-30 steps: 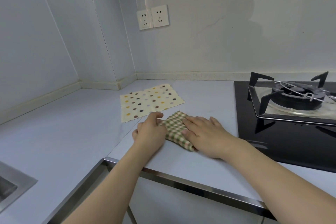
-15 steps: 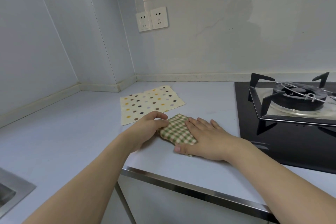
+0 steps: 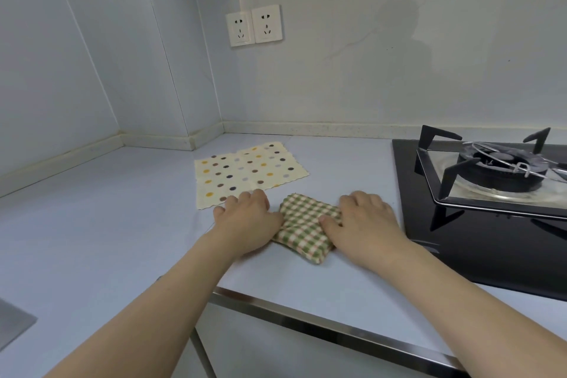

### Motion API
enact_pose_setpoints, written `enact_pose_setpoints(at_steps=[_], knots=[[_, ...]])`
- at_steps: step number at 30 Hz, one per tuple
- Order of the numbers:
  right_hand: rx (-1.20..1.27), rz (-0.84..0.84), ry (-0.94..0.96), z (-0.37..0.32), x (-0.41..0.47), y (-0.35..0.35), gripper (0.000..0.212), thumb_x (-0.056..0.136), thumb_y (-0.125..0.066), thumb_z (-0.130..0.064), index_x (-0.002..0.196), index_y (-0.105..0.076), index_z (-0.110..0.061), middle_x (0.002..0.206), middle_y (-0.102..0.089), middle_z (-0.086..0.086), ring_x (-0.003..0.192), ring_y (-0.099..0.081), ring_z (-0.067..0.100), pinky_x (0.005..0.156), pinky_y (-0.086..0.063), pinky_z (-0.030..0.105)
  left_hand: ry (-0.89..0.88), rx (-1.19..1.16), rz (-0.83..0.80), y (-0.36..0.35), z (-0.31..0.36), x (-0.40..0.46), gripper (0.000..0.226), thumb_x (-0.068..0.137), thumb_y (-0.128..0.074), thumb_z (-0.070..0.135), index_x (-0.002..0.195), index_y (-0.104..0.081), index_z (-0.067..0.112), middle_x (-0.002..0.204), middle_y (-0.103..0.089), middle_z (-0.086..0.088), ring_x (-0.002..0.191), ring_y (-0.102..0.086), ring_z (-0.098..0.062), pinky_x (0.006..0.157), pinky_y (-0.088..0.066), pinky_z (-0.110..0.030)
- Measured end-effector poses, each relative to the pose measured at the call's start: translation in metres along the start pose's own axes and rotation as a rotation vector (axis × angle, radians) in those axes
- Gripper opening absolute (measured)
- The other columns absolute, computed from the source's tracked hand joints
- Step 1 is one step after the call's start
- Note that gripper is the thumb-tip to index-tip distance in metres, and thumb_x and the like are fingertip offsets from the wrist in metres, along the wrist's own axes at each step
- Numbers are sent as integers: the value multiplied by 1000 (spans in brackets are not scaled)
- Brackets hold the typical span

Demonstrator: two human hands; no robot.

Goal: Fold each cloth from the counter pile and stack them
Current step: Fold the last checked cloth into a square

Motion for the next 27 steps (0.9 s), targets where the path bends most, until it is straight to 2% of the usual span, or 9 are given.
enact_pose_setpoints(at_steps=[3, 5, 7, 9, 14, 18, 20, 23, 27], knots=[[-59, 76, -90, 3, 2, 6, 55, 86, -38, -62, 112, -52, -16, 119, -48, 6, 115, -39, 27, 96, -29, 38, 98, 29, -85, 2, 3, 15, 58, 86, -43, 65, 119, -52, 17, 121, -46, -4, 121, -41, -30, 103, -33, -46], [41, 32, -59, 0, 5, 4, 40, 86, -44, -56, 101, -51, -19, 113, -46, 3, 111, -39, 25, 92, -28, 37, 70, -7, -151, -2, 15, 23, 38, 88, -49, 50, 101, -57, 15, 109, -51, -4, 106, -50, -27, 87, -43, -38], [241, 4, -48, 1, 8, 4, 25, 86, -55, -47, 88, -47, -24, 99, -48, -4, 101, -44, 21, 88, -31, 36, 47, -126, -194, -7, 26, 23, 21, 88, -50, 35, 83, -51, 14, 92, -54, -4, 85, -53, -23, 67, -40, -30], [614, 0, -61, 4, 9, 6, 21, 85, -65, -32, 82, -45, -25, 85, -52, -7, 84, -51, 16, 79, -39, 33, 64, -306, -192, -10, 26, 20, 20, 86, -50, 33, 82, -50, 13, 88, -55, -4, 84, -55, -23, 68, -40, -32], [1308, 99, -68, -1, -14, 21, 39, 87, -66, -5, 113, -50, -30, 103, -62, 0, 82, -62, 11, 66, -48, 19, 172, -975, -185, 6, 28, -13, 19, 91, -56, 30, 100, -57, 13, 91, -60, 1, 78, -53, -14, 65, -38, -27], [1747, 140, -328, -8, -40, 32, 49, 90, -64, -11, 131, -43, -25, 111, -67, 4, 93, -67, 17, 69, -54, 30, 33, -1024, -46, 28, 42, -44, 24, 96, -51, 34, 86, -47, 13, 76, -49, -1, 67, -46, -15, 59, -35, -26], [1735, 107, -478, -10, -56, 45, 32, 95, -58, -28, 123, -52, -15, 105, -69, 4, 91, -68, 20, 68, -53, 33, -38, -954, 64, 40, 51, -63, 28, 98, -47, 37, 83, -40, 14, 76, -40, -3, 67, -39, -16, 58, -32, -29], [1507, 51, -554, -17, -83, 72, 39, 101, -37, -45, 105, -59, -13, 91, -66, 1, 82, -64, 18, 63, -48, 29, -142, -928, 154, 58, 66, -93, 32, 100, -43, 39, 96, -50, 8, 80, -47, -3, 68, -43, -15, 55, -36, -27], [1120, 278, -469, -12, -102, 103, 44, 103, -25, -42, 120, -51, -11, 90, -54, -2, 83, -55, 18, 73, -41, 32, -194, -944, 263, 79, 82, -122, 36, 101, -42, 40, 95, -50, 5, 77, -46, -1, 63, -40, -12, 44, -35, -15]])
Point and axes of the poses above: each hand's wrist, its own x-axis towards the middle knuckle, its own y-axis out of the back of the hand, z = x × y, the point moved 5 cm from there along x, towards the middle knuckle
